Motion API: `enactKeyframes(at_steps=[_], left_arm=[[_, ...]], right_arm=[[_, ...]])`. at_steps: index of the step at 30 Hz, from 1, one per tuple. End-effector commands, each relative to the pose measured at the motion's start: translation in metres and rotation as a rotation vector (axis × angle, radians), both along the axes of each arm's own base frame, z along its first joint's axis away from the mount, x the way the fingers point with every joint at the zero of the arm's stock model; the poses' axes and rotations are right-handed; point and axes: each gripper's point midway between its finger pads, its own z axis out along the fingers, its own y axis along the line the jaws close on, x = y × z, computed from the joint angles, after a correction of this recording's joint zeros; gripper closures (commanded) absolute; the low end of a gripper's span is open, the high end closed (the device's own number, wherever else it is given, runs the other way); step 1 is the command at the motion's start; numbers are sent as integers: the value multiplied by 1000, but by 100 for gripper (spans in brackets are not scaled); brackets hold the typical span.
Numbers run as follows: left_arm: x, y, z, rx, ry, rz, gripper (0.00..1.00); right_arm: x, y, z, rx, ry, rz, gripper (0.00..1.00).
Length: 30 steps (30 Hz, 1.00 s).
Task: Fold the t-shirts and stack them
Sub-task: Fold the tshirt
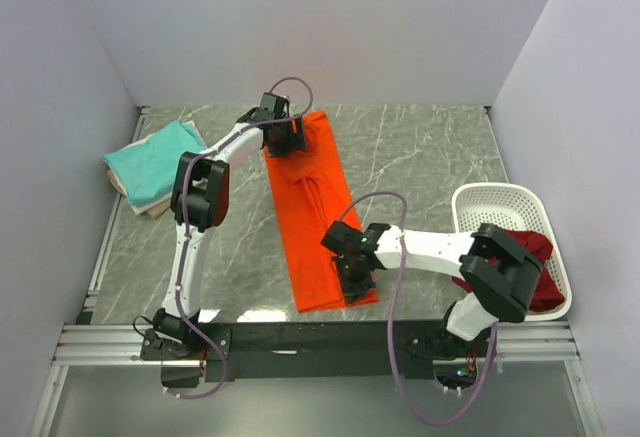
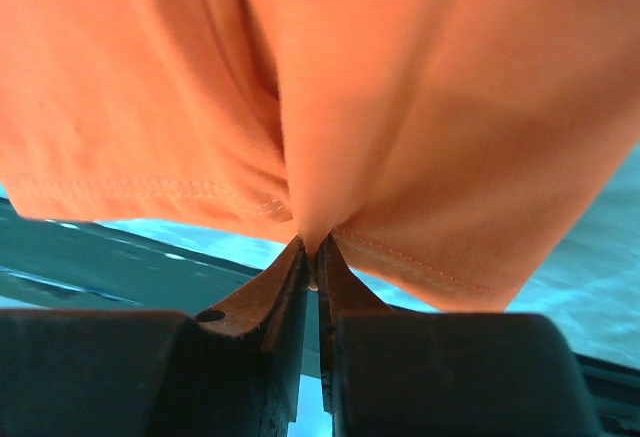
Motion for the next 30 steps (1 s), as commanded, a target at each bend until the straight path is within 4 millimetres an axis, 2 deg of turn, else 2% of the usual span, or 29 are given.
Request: enactKeyframes(at_steps=[1,6,9,11,14,15,17,18,19,21,23,24,25,26,27,28,29,30], left_arm=[[-6,3,-47,59,51,-77,23],[-1,-7,-46,44,24,-130,21],[3,-18,-33,3,-7,-154,18],[9,-26,-8,-41,-51,-165,16],[18,-36,42,-102,-135,-176,11],[21,-39,72,-124,-187,-183,9],[21,-41,101,-152,-231,-189,7],[20,-41,114,-159,-251,-188,6],[16,-39,140,-168,-285,-188,6],[7,-31,168,-158,-316,-167,6],[-4,-18,175,-128,-309,-121,6],[-20,-9,179,-112,-297,-104,6],[-29,-3,177,-99,-285,-87,6],[-47,9,148,-64,-208,-55,7],[-62,15,161,-69,-218,-42,7],[-75,20,153,-62,-189,-32,8],[-89,26,143,-58,-143,-8,8],[-117,36,123,-40,-81,7,9]], right_arm=[[3,30,7,47,4,23,87],[8,60,17,78,-5,66,86],[12,69,24,86,-23,90,72],[16,78,35,115,-37,109,57],[21,86,58,149,-61,146,50],[21,81,61,129,-70,156,49],[26,79,77,136,-107,155,44],[27,73,80,117,-109,148,42],[29,66,83,103,-129,138,42],[31,51,84,83,-135,108,41],[30,30,71,38,-123,70,41],[30,24,71,45,-127,51,41],[31,10,61,23,-109,13,41],[32,6,60,33,-108,-4,41],[33,1,61,50,-115,-20,41],[34,-9,54,41,-101,-50,41],[33,-11,53,54,-88,-57,41],[34,-11,52,68,-91,-59,41]])
